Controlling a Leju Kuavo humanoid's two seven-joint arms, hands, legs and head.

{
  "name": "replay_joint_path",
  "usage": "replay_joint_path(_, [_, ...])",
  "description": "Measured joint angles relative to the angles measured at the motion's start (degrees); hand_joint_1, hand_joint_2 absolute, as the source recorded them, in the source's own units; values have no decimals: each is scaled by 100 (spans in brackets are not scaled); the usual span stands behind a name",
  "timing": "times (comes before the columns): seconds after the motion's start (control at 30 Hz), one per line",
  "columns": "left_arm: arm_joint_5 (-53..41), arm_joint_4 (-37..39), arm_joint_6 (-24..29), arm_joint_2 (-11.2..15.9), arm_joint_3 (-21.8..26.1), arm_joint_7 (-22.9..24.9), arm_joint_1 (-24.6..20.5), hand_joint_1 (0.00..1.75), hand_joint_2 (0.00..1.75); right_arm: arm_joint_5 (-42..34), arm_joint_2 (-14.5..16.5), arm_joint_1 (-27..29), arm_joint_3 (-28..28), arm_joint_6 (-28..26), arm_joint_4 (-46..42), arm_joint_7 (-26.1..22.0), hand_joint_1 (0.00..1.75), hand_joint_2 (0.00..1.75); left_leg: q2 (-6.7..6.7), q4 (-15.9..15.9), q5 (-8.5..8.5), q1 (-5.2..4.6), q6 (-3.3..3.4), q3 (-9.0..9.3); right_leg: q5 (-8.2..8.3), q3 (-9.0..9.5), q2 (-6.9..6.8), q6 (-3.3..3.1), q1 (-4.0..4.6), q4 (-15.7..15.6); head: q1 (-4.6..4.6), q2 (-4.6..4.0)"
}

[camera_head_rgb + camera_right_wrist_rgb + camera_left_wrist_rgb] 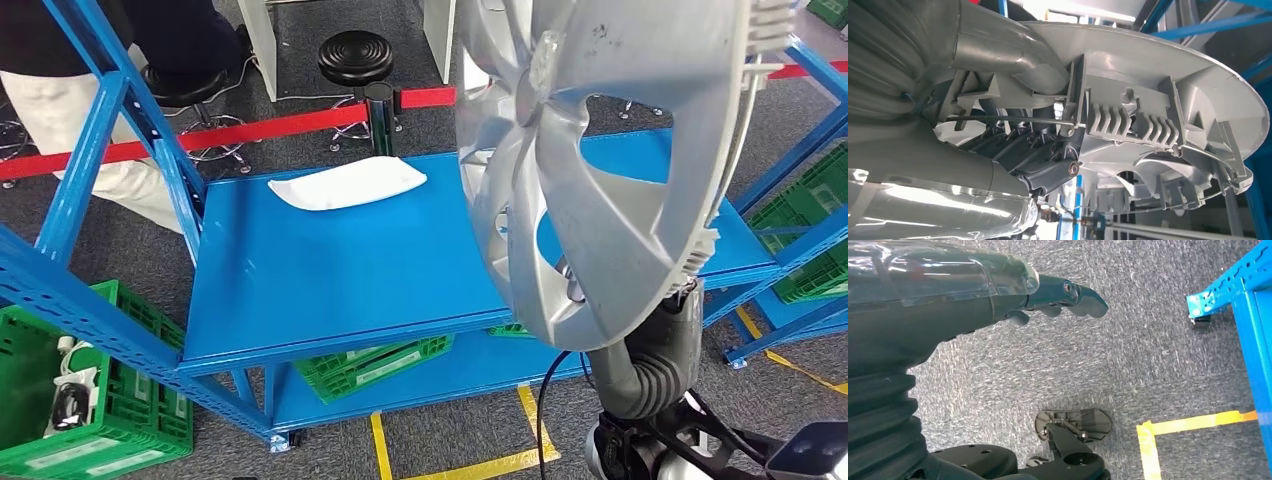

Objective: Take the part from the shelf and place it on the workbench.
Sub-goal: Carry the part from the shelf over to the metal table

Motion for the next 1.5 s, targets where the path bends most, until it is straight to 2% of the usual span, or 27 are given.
replay_joint_path(0.07, [10,-2,0,-17,13,-11,1,0,175,6,9,9,3,-91,5,-16,175,175,8,-43,24,26,12,22,-304,-220,-7,36,-18,496,43,0])
replay_joint_path(0.13, [14,-8,-1,-47,17,-22,6,0,175,-2,16,28,4,-148,25,-33,175,175,16,-44,25,25,13,22,-626,-580,-9,69,-43,1237,84,0])
replay_joint_path(0.17, [14,-11,-2,-63,17,-26,8,0,175,-7,17,43,4,-169,38,-42,175,175,18,-43,25,25,12,23,-667,-706,-10,81,-53,1469,96,0])
replay_joint_path(0.2, [12,-15,-11,-77,18,-27,9,0,175,-7,18,57,4,-189,51,-48,175,175,17,-40,25,28,7,24,-585,-742,-10,90,-65,1495,103,0])
replay_joint_path(0.23, [2,-19,-29,-92,19,-17,9,0,175,2,18,70,3,-212,60,-52,175,175,11,-36,25,33,-1,28,-394,-681,-11,94,-79,1299,108,0])
replay_joint_path(0.3, [-36,-25,-74,-120,19,14,8,0,175,36,17,96,0,-267,64,-54,175,175,-4,-24,27,35,-45,31,52,-403,-6,98,-102,580,115,0])
replay_joint_path(0.33, [-57,-28,-91,-131,18,31,7,0,175,54,16,106,-2,-290,63,-51,175,175,-14,-11,33,29,-75,18,185,-291,-2,81,-103,280,117,0])
replay_joint_path(0.37, [-73,-30,-100,-140,17,45,8,0,175,65,16,117,-4,-306,62,-49,175,175,-19,-1,47,24,-114,-2,245,-238,1,54,-96,116,113,0])
replay_joint_path(0.47, [-105,-31,-114,-154,16,95,14,0,175,77,16,158,-10,-322,61,-44,175,175,-19,19,82,26,-224,-56,290,-269,-11,-74,-81,66,76,0])
replay_joint_path(0.53, [-131,-31,-122,-155,16,126,13,0,175,77,16,183,-17,-334,60,-39,175,175,-5,214,-133,41,-286,-130,349,-303,-34,-169,-92,44,35,0])
replay_joint_path(0.57, [-144,-32,-124,-155,16,132,12,0,175,76,15,195,-23,-343,60,-37,175,175,3,470,-353,57,-312,-216,377,-328,-48,-208,-94,37,3,0])
replay_joint_path(0.63, [-169,-32,-125,-156,15,128,13,0,175,70,14,224,-37,-356,60,-34,175,175,7,1182,-811,82,-351,-436,428,-398,-62,-244,-81,46,-56,0])
replay_joint_path(0.7, [-186,-32,-125,-158,14,117,13,0,175,53,14,250,-40,-363,62,-33,175,175,8,1526,-960,99,-370,-462,476,-483,-68,-242,-75,70,-69,0])
replay_joint_path(0.73, [-191,-33,-125,-160,13,112,12,0,175,44,14,259,-40,-363,63,-32,175,175,8,1381,-873,106,-368,-317,497,-525,-65,-233,-76,88,-73,0])
replay_joint_path(0.83, [-203,-33,-125,-161,12,100,1,0,175,31,15,270,-40,-363,63,-22,175,175,-28,268,-503,110,-323,405,552,-611,-47,-171,-74,142,-85,0])
replay_joint_path(0.87, [-207,-36,-125,-161,12,97,-3,0,175,30,16,269,-41,-364,63,-19,175,175,-48,37,-462,102,-304,532,575,-632,-43,-137,-71,153,-86,0])
replay_joint_path(0.97, [-211,-44,-125,-164,12,96,5,0,175,30,17,272,-43,-366,63,-15,175,175,-69,-61,-397,84,-223,530,649,-679,-33,-20,-84,151,-68,0])
replay_joint_path(1.0, [-211,-45,-124,-166,12,96,4,0,175,30,16,273,-45,-366,62,-15,175,175,-58,-72,-350,89,-183,499,601,-704,-28,14,-93,182,-65,0])
replay_joint_path(1.07, [-215,-47,-123,-173,12,96,-7,0,175,30,15,271,-49,-366,63,-15,175,175,-26,-101,-240,103,-100,405,249,-824,-20,64,-102,511,-26,0])
replay_joint_path(1.13, [-221,-48,-124,-185,12,95,-6,0,175,28,15,268,-51,-366,64,-15,175,175,-2,-95,-147,80,-54,279,-278,-987,-22,91,-100,1195,38,0])
replay_joint_path(1.17, [-223,-48,-124,-192,12,94,-2,0,175,27,16,268,-51,-366,66,-15,175,175,9,-91,-98,65,-47,211,-439,-1026,-22,95,-98,1500,65,0])
replay_joint_path(1.2, [-226,-48,-125,-197,12,92,0,0,175,25,16,268,-51,-366,67,-14,175,175,19,-88,-48,47,-42,142,-485,-1001,-22,89,-97,1658,87,0])
replay_joint_path(1.27, [-227,-48,-125,-203,12,81,0,0,175,23,16,263,-51,-363,68,-13,175,175,31,-84,48,11,-44,20,-267,-686,-22,35,-83,1372,122,0])
replay_joint_path(1.3, [-227,-49,-125,-204,12,75,-1,0,175,22,16,257,-51,-362,68,-12,175,175,34,-84,94,-2,-50,-27,-113,-417,-22,-14,-64,982,129,0])
replay_joint_path(1.37, [-229,-51,-125,-216,12,65,-3,0,175,21,17,230,-56,-361,66,-11,175,175,46,-80,186,-29,-81,-107,35,86,-26,-122,-10,163,125,0])
replay_joint_path(1.43, [-233,-54,-125,-228,12,62,-2,0,175,21,17,205,-72,-360,64,-8,175,175,71,-87,288,-26,-137,-161,49,254,-24,-182,34,-196,116,0])
replay_joint_path(1.5, [-239,-52,-125,-229,12,67,4,0,175,21,17,193,-87,-358,67,-3,175,175,78,-89,318,-11,-202,-208,153,191,-30,-210,30,-242,115,0])
